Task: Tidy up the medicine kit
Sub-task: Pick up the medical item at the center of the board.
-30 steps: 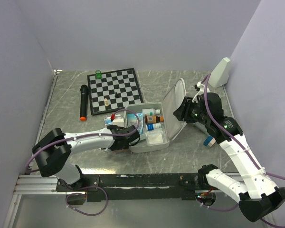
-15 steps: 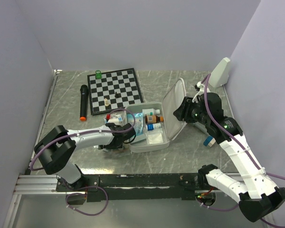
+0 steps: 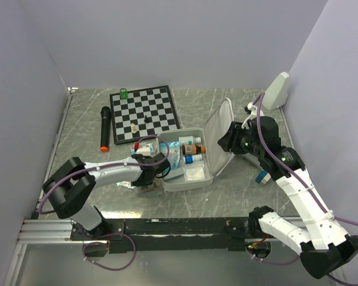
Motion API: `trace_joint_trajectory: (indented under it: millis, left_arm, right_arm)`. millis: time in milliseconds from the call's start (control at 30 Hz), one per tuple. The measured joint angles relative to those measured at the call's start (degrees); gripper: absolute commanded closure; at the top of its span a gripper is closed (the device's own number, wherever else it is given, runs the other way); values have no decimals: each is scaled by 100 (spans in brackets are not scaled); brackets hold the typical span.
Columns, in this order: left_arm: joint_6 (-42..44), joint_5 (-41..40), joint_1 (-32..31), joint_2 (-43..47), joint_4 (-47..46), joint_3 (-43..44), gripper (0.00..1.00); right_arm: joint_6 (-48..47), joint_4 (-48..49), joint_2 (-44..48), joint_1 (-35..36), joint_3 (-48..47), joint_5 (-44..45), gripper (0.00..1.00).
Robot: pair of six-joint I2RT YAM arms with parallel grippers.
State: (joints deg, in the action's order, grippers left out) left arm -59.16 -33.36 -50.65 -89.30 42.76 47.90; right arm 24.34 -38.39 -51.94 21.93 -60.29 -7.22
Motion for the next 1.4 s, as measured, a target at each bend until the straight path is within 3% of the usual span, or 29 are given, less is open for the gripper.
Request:
trace_joint_trajectory:
  millis: [300,433,700,900,1033,1200,1400]
  left_arm:
    - [0,61,0,4,-177,-37,81]
    - [-7,63,2,35,-201,-81,99]
    - [-72,107,-4,308,81,-190,99]
    - [-219,111,-151,1296,599,-20,99]
    - [-201,212,-221,2151,721,407,99]
    - [-50,481,-232,2999,503,1023,99]
    - [280,903,-238,2942,-151,2212,99]
  right_arm:
    - [0,0,2,0,0,0,48]
    - [0,-2,2,0,0,0,48]
    - [0,-2,2,0,0,0,48]
    - [0,-2,0,0,0,-9,48]
    - [2,-2,-2,0,0,-37,46]
    - [11,-2,-7,0,0,-85,37]
    - [57,-22,-79,-4,-37,-101,30]
